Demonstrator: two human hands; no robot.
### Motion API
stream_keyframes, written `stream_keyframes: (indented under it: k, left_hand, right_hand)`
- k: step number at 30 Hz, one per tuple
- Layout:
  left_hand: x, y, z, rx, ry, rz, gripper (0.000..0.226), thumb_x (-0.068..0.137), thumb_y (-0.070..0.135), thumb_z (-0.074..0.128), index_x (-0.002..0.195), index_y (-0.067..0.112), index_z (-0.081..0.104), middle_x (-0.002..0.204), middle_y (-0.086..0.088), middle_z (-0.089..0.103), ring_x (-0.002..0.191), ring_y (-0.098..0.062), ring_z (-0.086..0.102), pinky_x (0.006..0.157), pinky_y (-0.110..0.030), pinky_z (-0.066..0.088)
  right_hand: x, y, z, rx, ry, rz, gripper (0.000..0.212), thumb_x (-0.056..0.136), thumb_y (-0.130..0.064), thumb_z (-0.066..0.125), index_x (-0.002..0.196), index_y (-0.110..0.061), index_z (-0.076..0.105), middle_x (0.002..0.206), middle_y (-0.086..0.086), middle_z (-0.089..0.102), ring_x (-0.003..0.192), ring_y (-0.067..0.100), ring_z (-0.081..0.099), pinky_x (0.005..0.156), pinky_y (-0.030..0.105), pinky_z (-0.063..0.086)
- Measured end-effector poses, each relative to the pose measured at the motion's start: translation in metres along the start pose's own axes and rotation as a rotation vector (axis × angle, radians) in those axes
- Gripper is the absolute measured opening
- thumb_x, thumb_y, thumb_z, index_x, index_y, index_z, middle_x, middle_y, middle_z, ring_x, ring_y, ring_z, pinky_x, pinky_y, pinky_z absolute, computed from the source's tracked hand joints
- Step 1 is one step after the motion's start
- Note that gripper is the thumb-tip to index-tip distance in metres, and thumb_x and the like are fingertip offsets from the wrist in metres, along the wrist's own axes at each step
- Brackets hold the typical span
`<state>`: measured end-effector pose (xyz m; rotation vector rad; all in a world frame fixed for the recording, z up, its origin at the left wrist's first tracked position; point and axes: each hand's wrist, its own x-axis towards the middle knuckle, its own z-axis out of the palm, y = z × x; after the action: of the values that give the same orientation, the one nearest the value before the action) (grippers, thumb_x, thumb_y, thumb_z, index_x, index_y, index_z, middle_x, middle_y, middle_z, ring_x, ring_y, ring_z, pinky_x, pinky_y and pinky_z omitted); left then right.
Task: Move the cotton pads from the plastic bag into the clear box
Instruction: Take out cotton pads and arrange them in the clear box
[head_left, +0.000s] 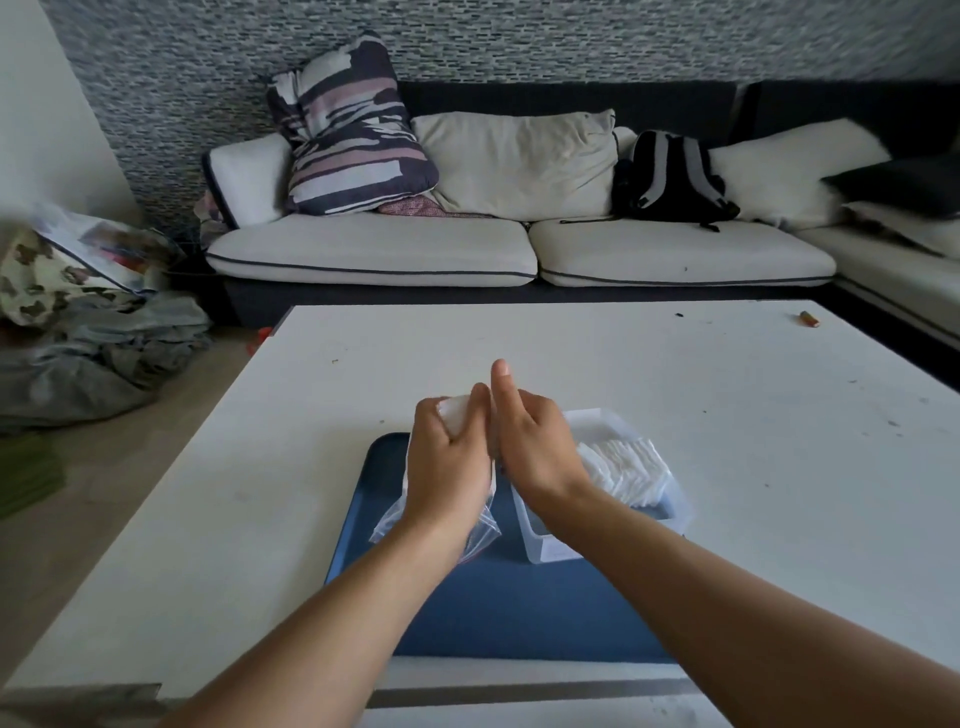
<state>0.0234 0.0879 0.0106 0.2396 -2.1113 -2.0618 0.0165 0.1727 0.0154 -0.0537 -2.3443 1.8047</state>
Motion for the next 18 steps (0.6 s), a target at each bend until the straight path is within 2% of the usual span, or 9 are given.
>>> stream_keyframes:
  k: [1,3,4,6,9,11,13,15,18]
  left_hand:
    - [0.0,0.001,0.0,-0.055,-0.012,-0.086,0.03,0.097,0.045,0.059,0.099,0.015,0.065,0.091,-0.005,0.076,0.085,-0.02,0.074,0.077,-0.038,0.061]
    - [0.004,0.003,-0.002,-0.304,-0.07,-0.311,0.032,0.1,0.041,0.057,0.099,0.012,0.069,0.091,-0.008,0.076,0.08,-0.02,0.072,0.071,-0.034,0.058]
    - [0.006,0.007,-0.006,-0.439,-0.098,-0.407,0.034,0.101,0.042,0.056,0.106,0.012,0.069,0.098,-0.008,0.076,0.079,-0.02,0.07,0.069,-0.031,0.055]
    - [0.01,0.01,-0.012,-0.608,-0.162,-0.499,0.043,0.101,0.046,0.053,0.123,0.012,0.066,0.114,-0.01,0.073,0.082,-0.018,0.067,0.067,-0.028,0.052]
    - [0.01,0.015,-0.019,-0.71,-0.23,-0.559,0.043,0.103,0.04,0.051,0.127,0.008,0.065,0.106,-0.012,0.073,0.081,-0.021,0.067,0.071,-0.029,0.052]
    - [0.007,0.016,-0.022,-0.79,-0.315,-0.606,0.039,0.101,0.037,0.052,0.121,0.007,0.067,0.103,-0.013,0.073,0.088,-0.025,0.07,0.083,-0.032,0.053]
    - [0.003,0.016,-0.025,-0.823,-0.413,-0.625,0.036,0.1,0.036,0.051,0.109,0.008,0.071,0.102,-0.011,0.076,0.092,-0.025,0.074,0.085,-0.033,0.054]
    - [0.0,0.019,-0.028,-0.845,-0.489,-0.629,0.041,0.1,0.039,0.048,0.105,0.008,0.073,0.103,-0.01,0.076,0.095,-0.023,0.076,0.083,-0.032,0.054]
    - [-0.002,0.024,-0.032,-0.814,-0.538,-0.634,0.048,0.098,0.045,0.048,0.115,0.006,0.071,0.112,-0.012,0.075,0.103,-0.025,0.074,0.09,-0.031,0.053]
  right_hand:
    - [0.0,-0.001,0.001,0.029,-0.035,0.019,0.063,0.097,-0.066,0.036,0.064,-0.014,0.05,0.058,-0.007,0.055,0.064,0.02,0.056,0.069,0.039,0.049]
    - [-0.001,-0.003,0.0,0.133,-0.05,0.083,0.061,0.093,-0.071,0.039,0.095,-0.015,0.062,0.089,-0.003,0.066,0.09,0.02,0.065,0.085,0.041,0.054]
    - [0.0,-0.005,-0.002,0.232,-0.044,0.13,0.058,0.095,-0.068,0.04,0.112,-0.016,0.06,0.104,0.0,0.066,0.099,0.018,0.065,0.088,0.039,0.054]
    - [0.0,-0.011,-0.007,0.446,-0.065,0.198,0.055,0.098,-0.063,0.038,0.127,-0.02,0.054,0.12,0.004,0.063,0.108,0.017,0.064,0.086,0.034,0.053]
    - [-0.008,-0.013,-0.004,0.472,-0.092,0.161,0.05,0.098,-0.065,0.039,0.127,-0.028,0.056,0.126,0.0,0.063,0.116,0.016,0.062,0.095,0.035,0.051]
    - [-0.016,-0.011,0.0,0.377,-0.107,0.042,0.045,0.095,-0.059,0.052,0.131,-0.033,0.055,0.13,-0.006,0.061,0.121,0.011,0.059,0.097,0.03,0.05]
    - [-0.018,-0.011,0.0,0.211,-0.165,-0.159,0.055,0.087,-0.046,0.072,0.138,-0.037,0.051,0.137,-0.009,0.056,0.128,0.008,0.054,0.102,0.03,0.049]
    - [-0.014,-0.007,-0.004,0.065,-0.222,-0.339,0.067,0.077,-0.035,0.085,0.138,-0.033,0.055,0.14,-0.007,0.054,0.134,0.01,0.049,0.111,0.038,0.044]
    - [-0.01,-0.006,-0.011,0.062,-0.243,-0.398,0.061,0.077,-0.03,0.084,0.134,-0.028,0.063,0.145,-0.002,0.051,0.142,0.002,0.039,0.117,0.036,0.036]
